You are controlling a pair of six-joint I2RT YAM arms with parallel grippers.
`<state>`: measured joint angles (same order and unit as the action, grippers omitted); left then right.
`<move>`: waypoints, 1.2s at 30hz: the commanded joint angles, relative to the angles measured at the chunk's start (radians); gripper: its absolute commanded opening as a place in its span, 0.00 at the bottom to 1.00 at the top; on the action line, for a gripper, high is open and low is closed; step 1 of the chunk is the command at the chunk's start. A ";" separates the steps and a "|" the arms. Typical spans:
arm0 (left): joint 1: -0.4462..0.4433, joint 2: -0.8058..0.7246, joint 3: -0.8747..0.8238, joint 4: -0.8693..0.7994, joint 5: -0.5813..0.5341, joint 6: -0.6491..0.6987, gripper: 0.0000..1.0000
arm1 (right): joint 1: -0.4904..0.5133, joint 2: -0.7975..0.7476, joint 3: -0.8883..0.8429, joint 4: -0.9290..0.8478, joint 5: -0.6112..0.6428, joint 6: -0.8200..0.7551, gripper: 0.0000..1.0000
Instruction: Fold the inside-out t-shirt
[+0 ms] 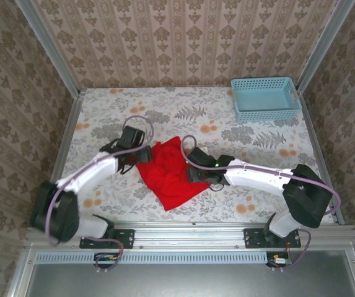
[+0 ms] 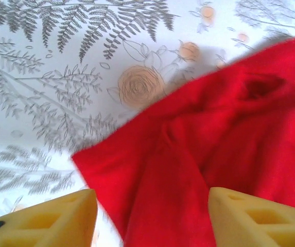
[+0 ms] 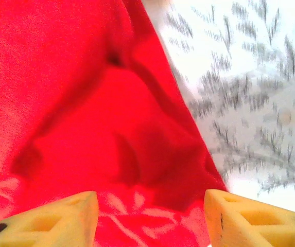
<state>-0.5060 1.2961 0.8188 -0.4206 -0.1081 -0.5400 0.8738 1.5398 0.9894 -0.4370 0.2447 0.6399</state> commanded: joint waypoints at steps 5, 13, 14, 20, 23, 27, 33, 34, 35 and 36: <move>-0.193 -0.183 -0.101 -0.064 -0.119 0.027 0.69 | -0.071 0.135 0.217 0.017 -0.042 -0.207 0.64; -0.229 -0.076 -0.118 0.048 -0.046 -0.016 0.65 | -0.159 0.304 0.341 0.055 -0.190 -0.233 0.60; -0.229 -0.059 -0.117 0.052 -0.051 -0.025 0.62 | -0.162 0.319 0.355 0.053 -0.195 -0.233 0.58; -0.212 -0.027 -0.121 0.079 -0.074 -0.040 0.39 | -0.177 0.382 0.404 0.066 -0.229 -0.247 0.38; -0.187 -0.026 -0.127 0.094 -0.057 -0.041 0.25 | -0.186 0.405 0.427 0.062 -0.243 -0.261 0.23; -0.140 -0.029 -0.135 0.110 -0.034 -0.047 0.10 | -0.192 0.411 0.450 0.064 -0.248 -0.284 0.06; -0.006 -0.079 -0.169 0.162 0.050 -0.102 0.02 | -0.210 0.401 0.496 0.056 -0.262 -0.314 0.00; 0.022 -0.092 -0.178 0.173 0.062 -0.120 0.02 | -0.217 0.399 0.505 0.054 -0.264 -0.316 0.00; 0.043 -0.104 -0.185 0.179 0.073 -0.138 0.02 | -0.224 0.398 0.510 0.054 -0.266 -0.318 0.00; 0.089 -0.117 -0.198 0.196 0.091 -0.156 0.03 | -0.235 0.394 0.515 0.057 -0.278 -0.322 0.00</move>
<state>-0.4789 1.2228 0.6476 -0.2745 -0.0734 -0.6285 0.6643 1.9442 1.4666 -0.3809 -0.0101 0.3447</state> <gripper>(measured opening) 0.056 0.064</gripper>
